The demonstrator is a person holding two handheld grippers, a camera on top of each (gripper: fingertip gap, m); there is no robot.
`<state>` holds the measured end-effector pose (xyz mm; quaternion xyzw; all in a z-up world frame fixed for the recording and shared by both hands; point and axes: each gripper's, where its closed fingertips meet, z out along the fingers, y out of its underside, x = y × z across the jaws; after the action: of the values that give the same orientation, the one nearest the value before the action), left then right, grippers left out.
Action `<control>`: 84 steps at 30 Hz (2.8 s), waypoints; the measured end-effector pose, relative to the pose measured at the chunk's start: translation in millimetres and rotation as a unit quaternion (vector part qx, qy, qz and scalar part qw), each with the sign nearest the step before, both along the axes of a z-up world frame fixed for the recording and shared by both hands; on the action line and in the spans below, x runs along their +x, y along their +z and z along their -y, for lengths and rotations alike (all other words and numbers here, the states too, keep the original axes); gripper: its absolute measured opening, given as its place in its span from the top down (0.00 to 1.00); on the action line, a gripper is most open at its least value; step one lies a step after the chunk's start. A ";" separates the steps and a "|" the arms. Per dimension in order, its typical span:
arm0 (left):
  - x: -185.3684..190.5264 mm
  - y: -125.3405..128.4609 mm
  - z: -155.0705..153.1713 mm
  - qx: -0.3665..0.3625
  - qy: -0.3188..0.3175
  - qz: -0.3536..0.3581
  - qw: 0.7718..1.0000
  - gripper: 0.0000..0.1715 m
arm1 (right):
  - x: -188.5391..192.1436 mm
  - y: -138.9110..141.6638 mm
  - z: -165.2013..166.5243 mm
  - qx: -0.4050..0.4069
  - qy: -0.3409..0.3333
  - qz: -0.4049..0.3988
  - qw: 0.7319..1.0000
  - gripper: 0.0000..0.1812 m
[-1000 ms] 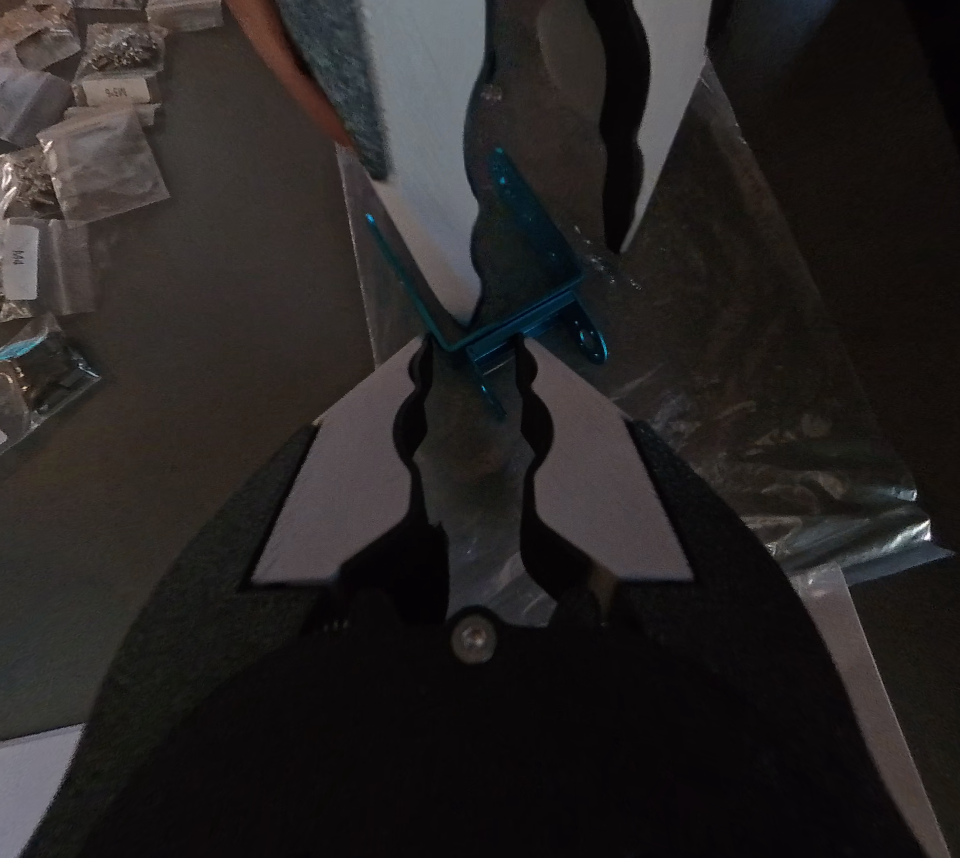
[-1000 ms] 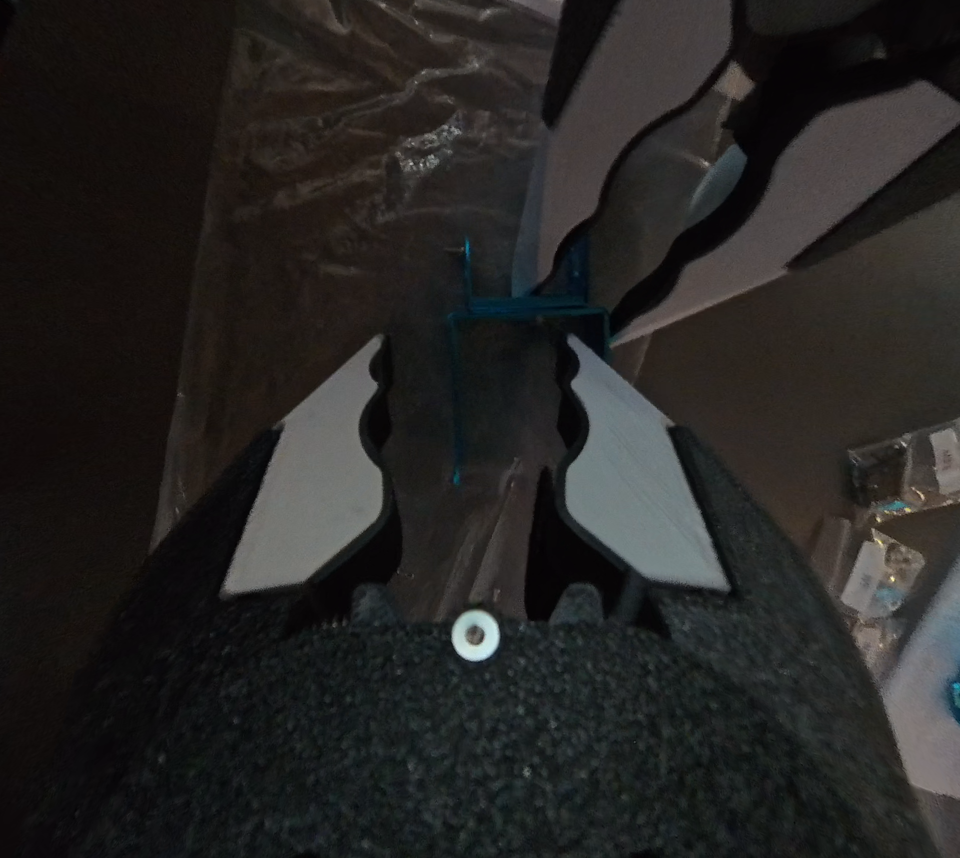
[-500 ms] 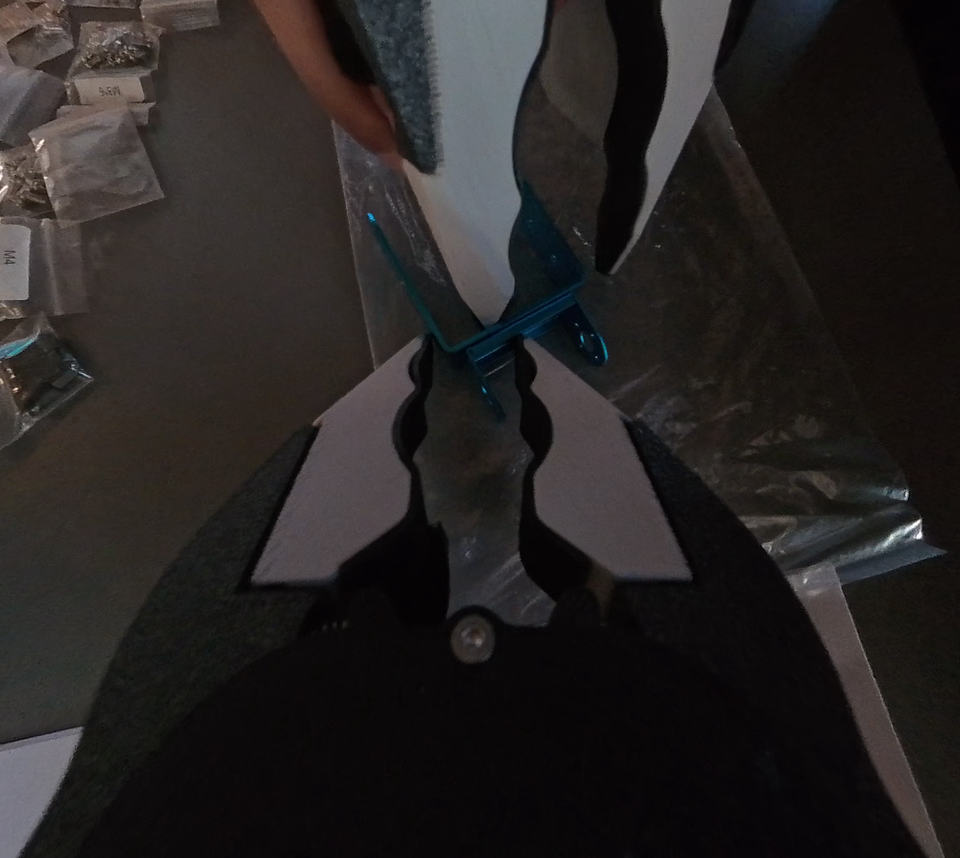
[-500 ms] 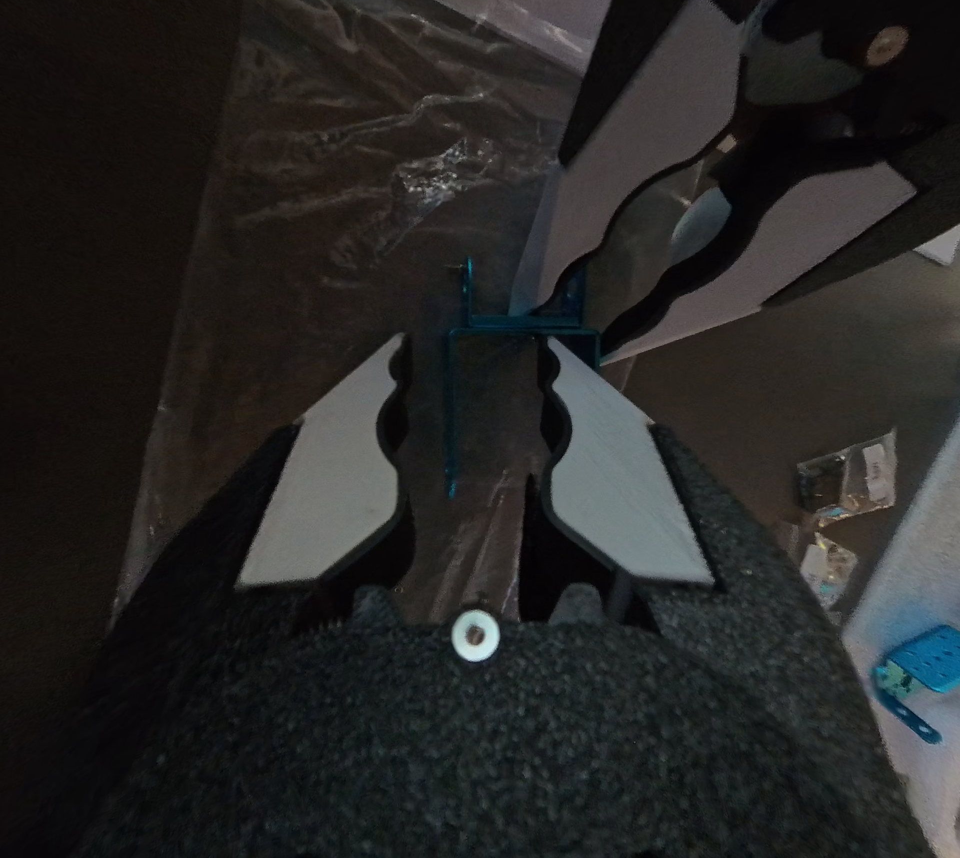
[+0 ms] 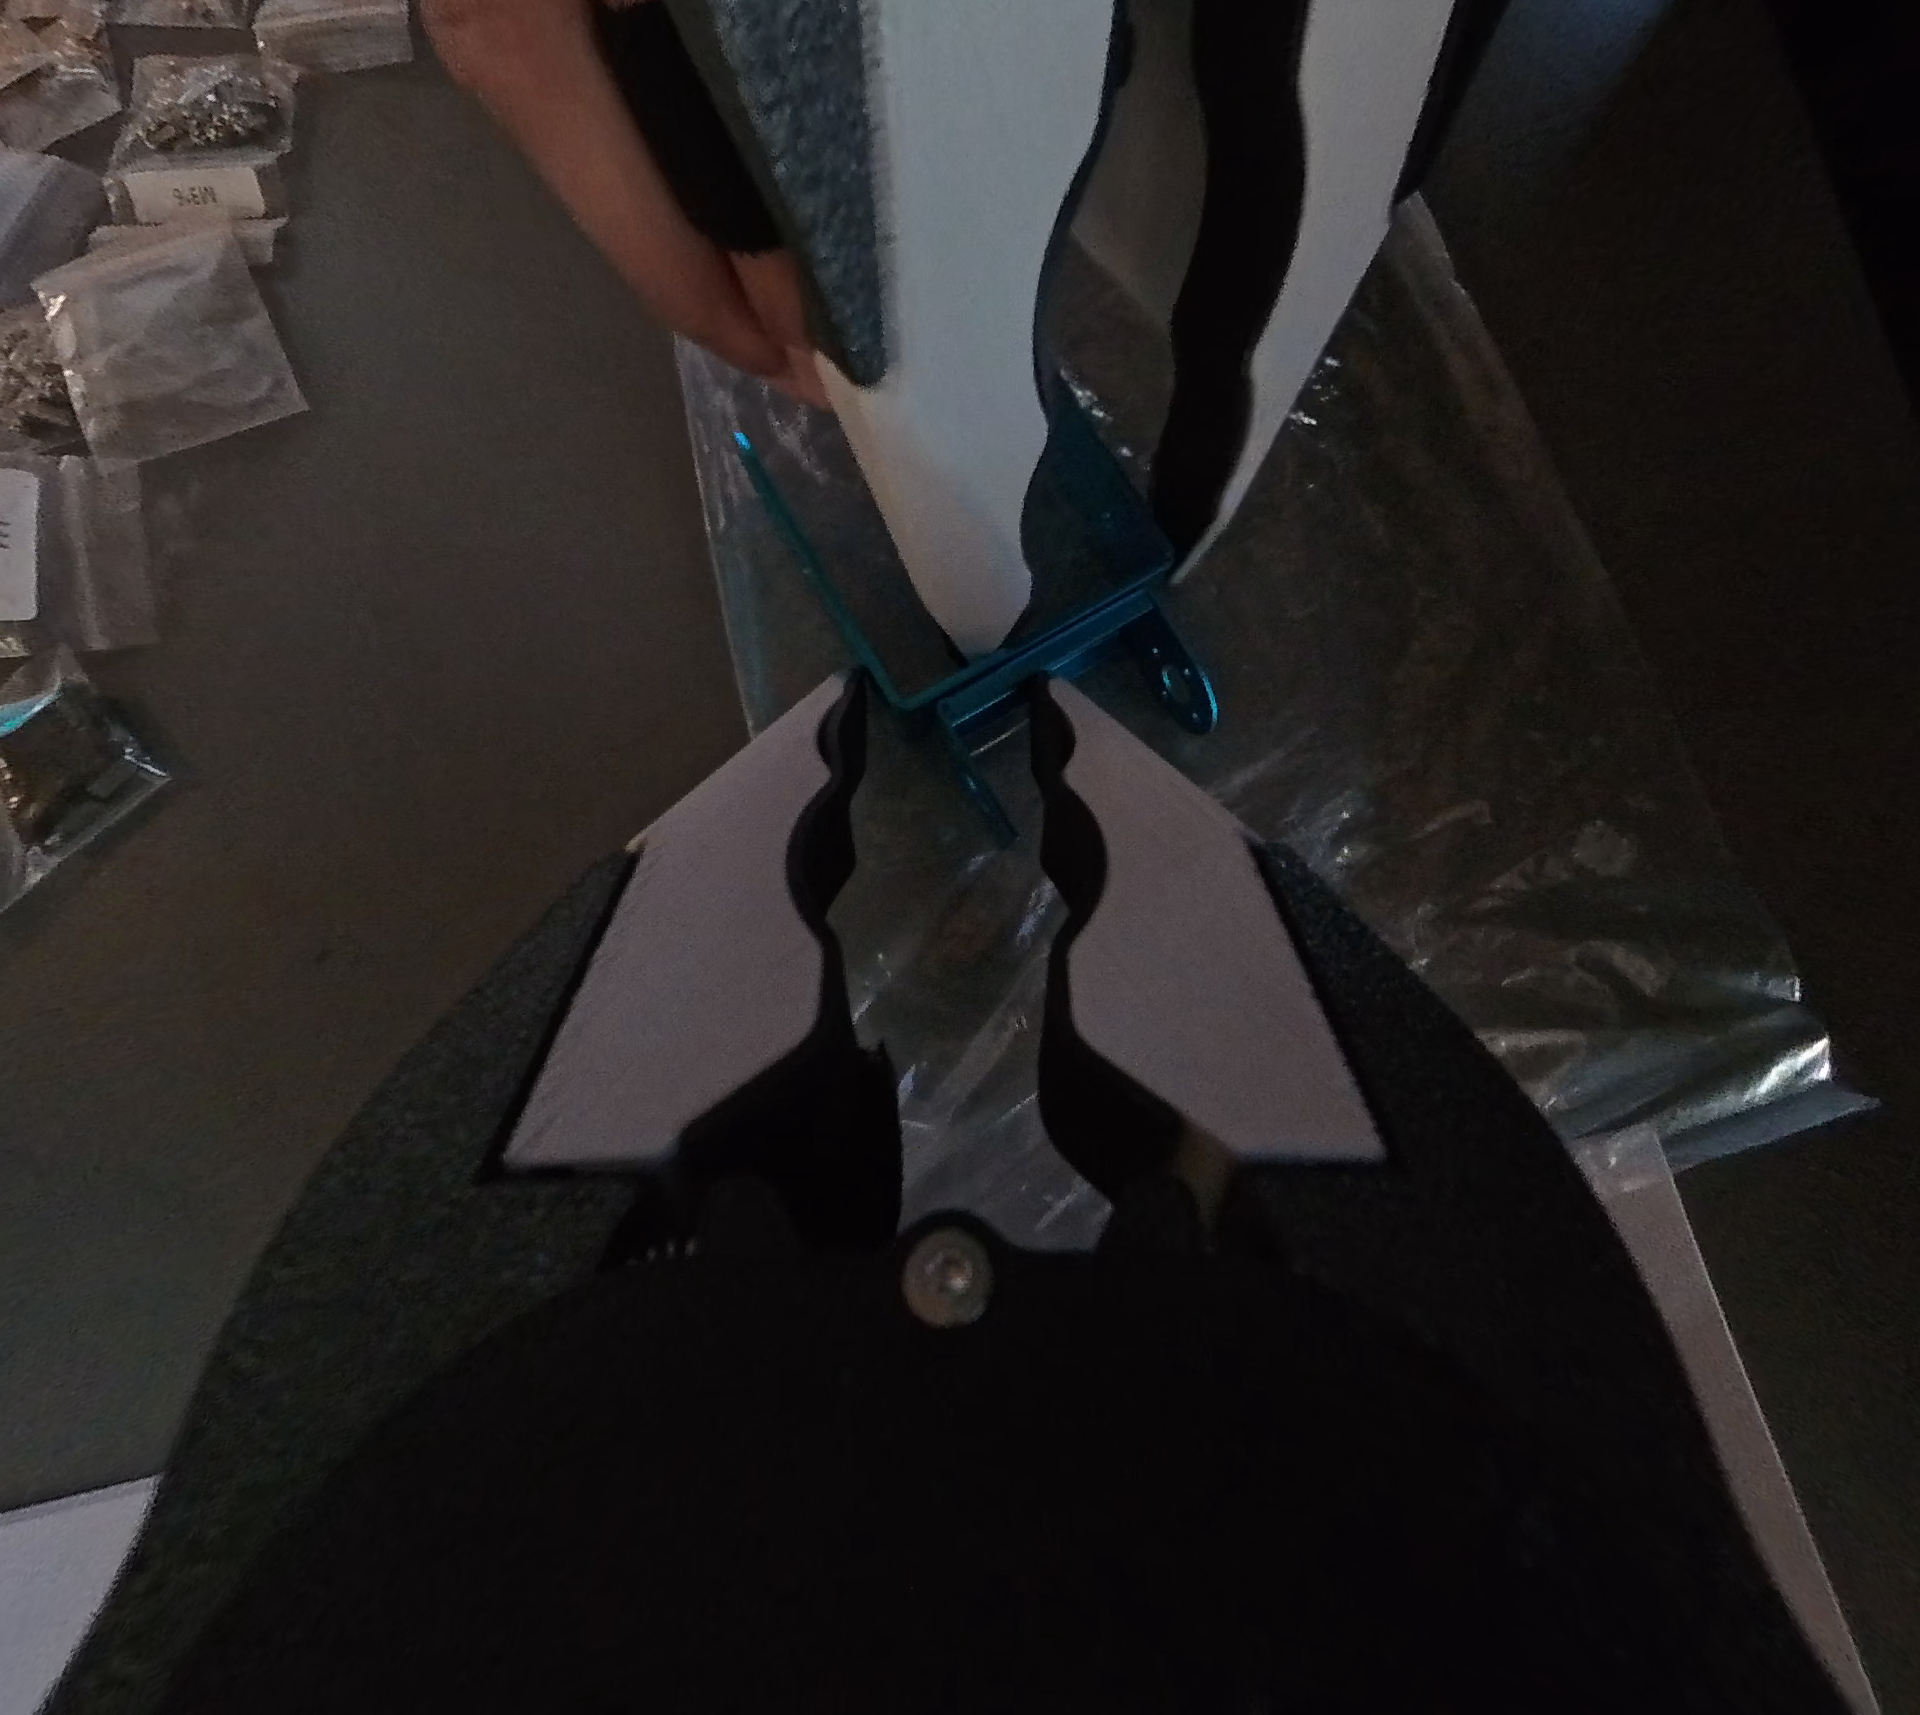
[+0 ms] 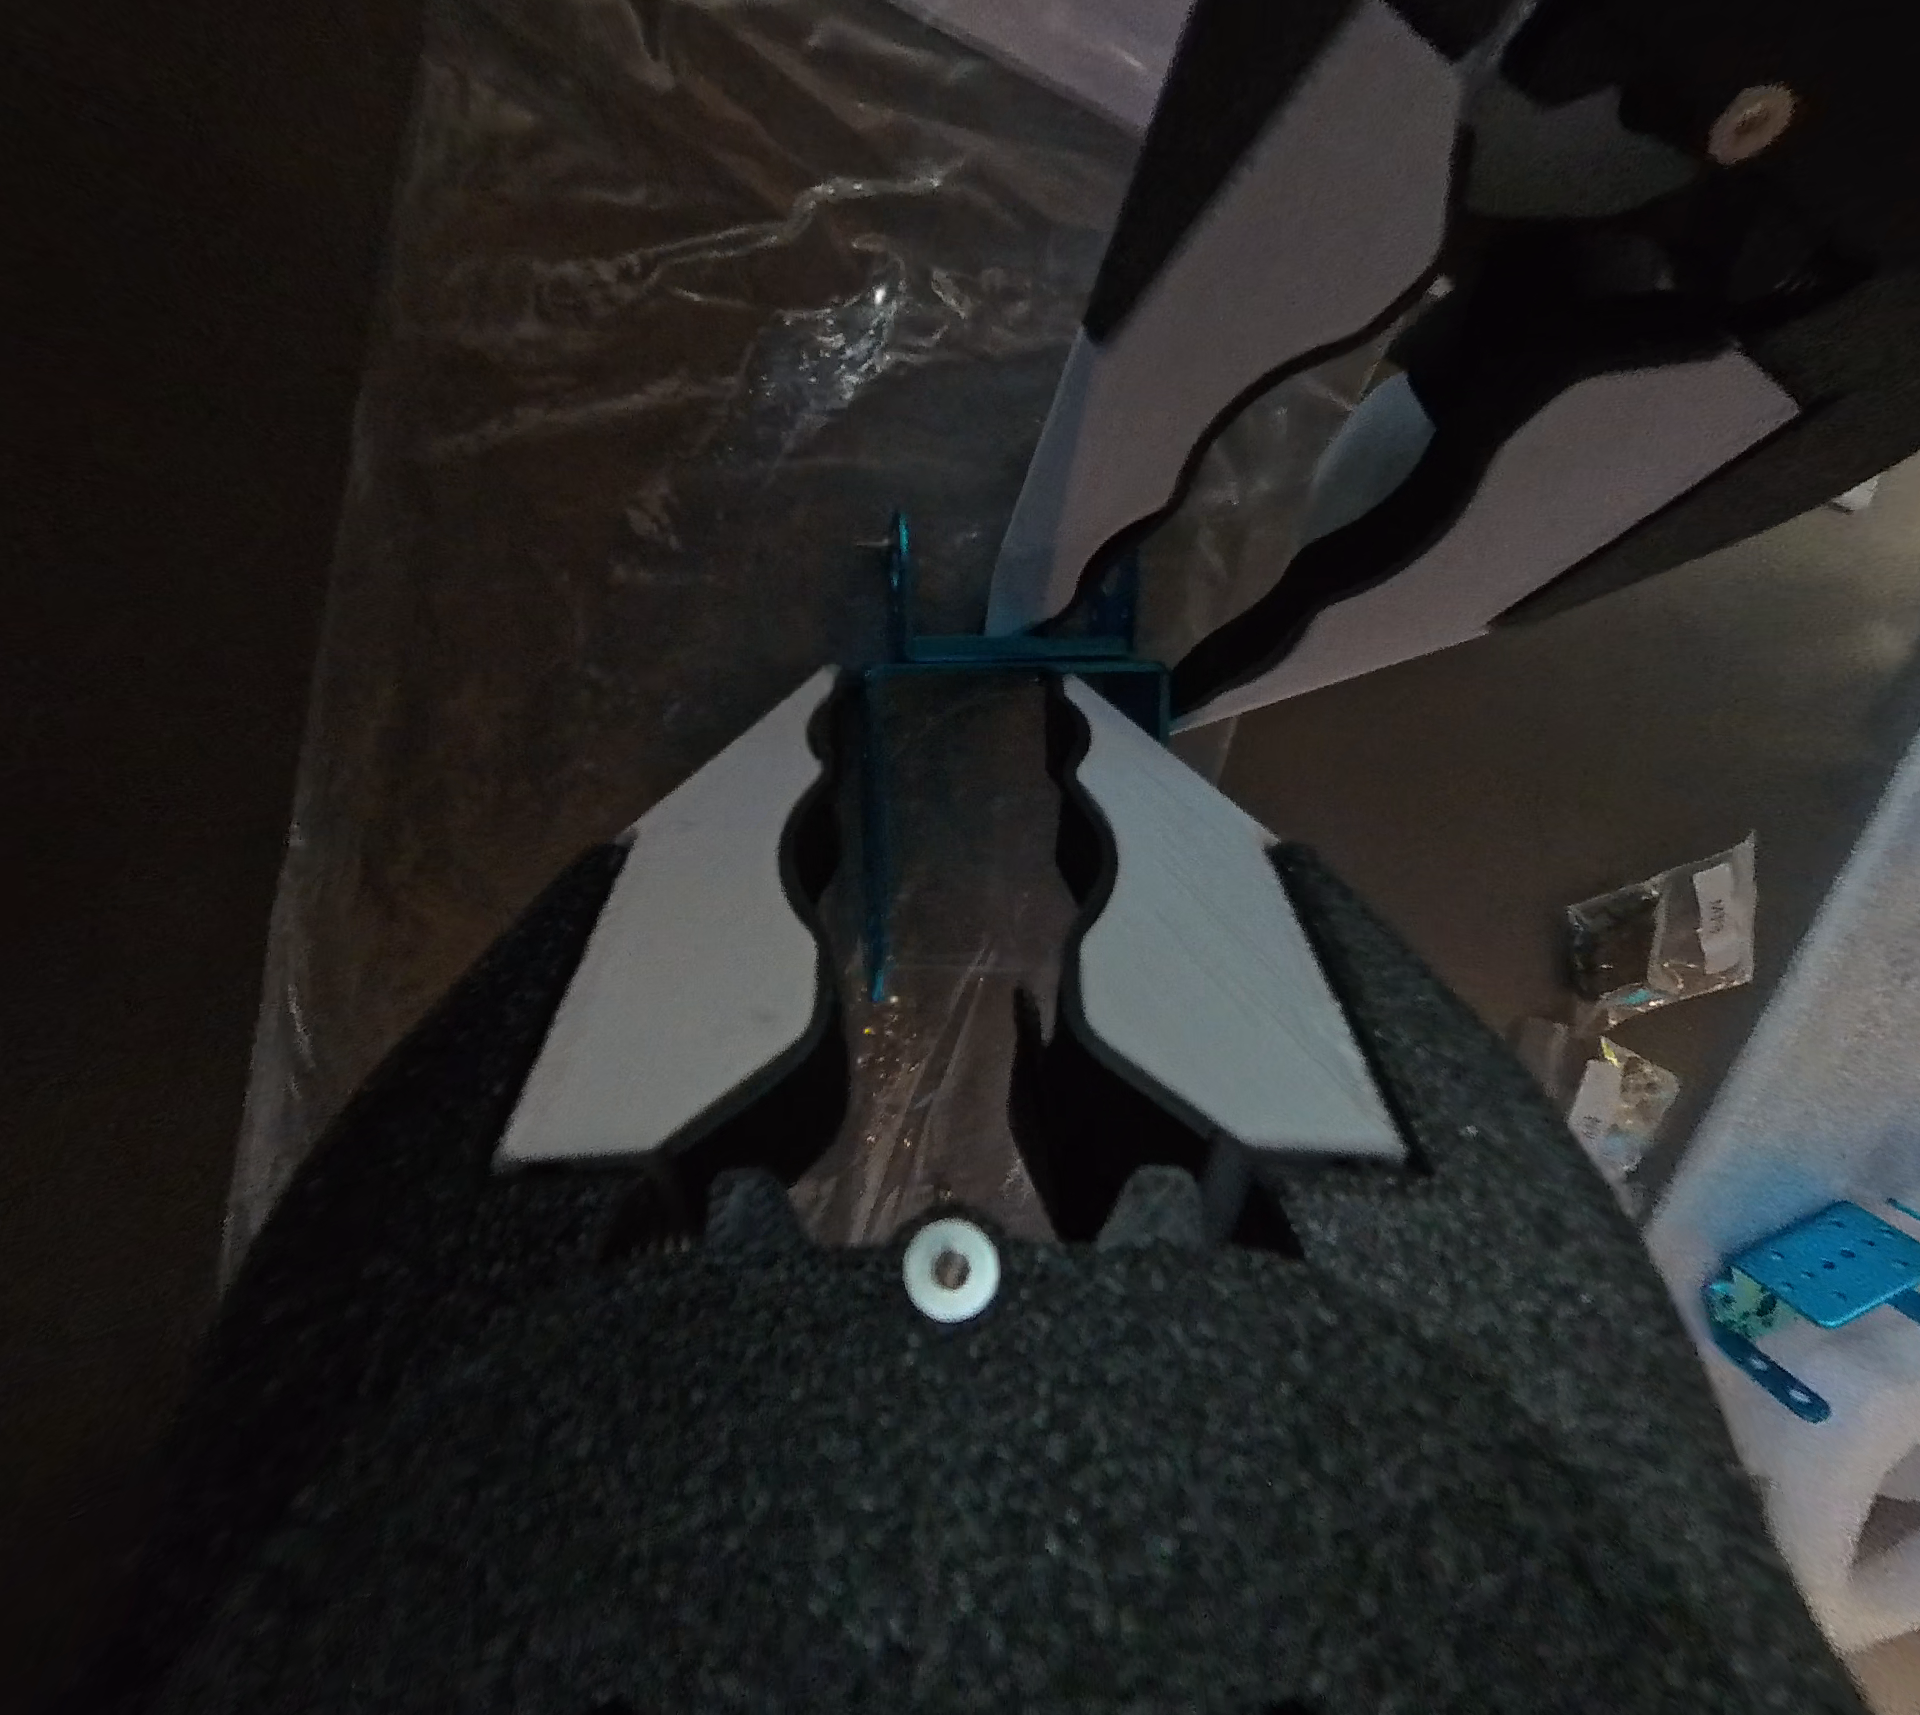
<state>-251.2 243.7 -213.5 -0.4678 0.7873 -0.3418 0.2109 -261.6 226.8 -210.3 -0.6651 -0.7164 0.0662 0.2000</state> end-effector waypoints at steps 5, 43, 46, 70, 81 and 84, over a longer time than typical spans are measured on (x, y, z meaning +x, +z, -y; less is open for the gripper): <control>0.0 0.1 0.3 0.003 0.000 0.001 1.000 0.82 | -0.6 0.1 0.3 -0.020 -0.008 0.007 1.000 0.81; 1.0 0.0 -1.4 0.014 0.007 0.008 1.000 0.83 | 0.9 -0.9 -0.3 -0.025 -0.024 0.013 0.999 0.81; 0.4 -0.1 -1.7 0.016 0.008 0.009 1.000 0.83 | 1.2 -0.4 -0.8 -0.028 -0.020 0.000 0.999 0.80; -37.9 67.2 -66.4 -0.164 0.081 0.086 0.979 0.68 | -1.6 15.9 -13.5 -0.025 -0.024 -0.029 0.999 0.65; -29.3 89.2 -19.4 -0.250 0.018 0.130 0.959 0.64 | -15.9 135.5 -53.5 0.070 -0.040 -0.409 0.909 0.66; -20.0 116.9 -23.0 -0.267 0.044 0.200 0.942 0.64 | -14.1 141.3 -61.2 0.160 -0.042 -0.428 0.889 0.66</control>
<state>-271.2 266.7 -96.6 -0.4635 0.5874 -0.6161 0.2463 -275.6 288.0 -69.0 -0.5606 -0.5338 0.2199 0.5936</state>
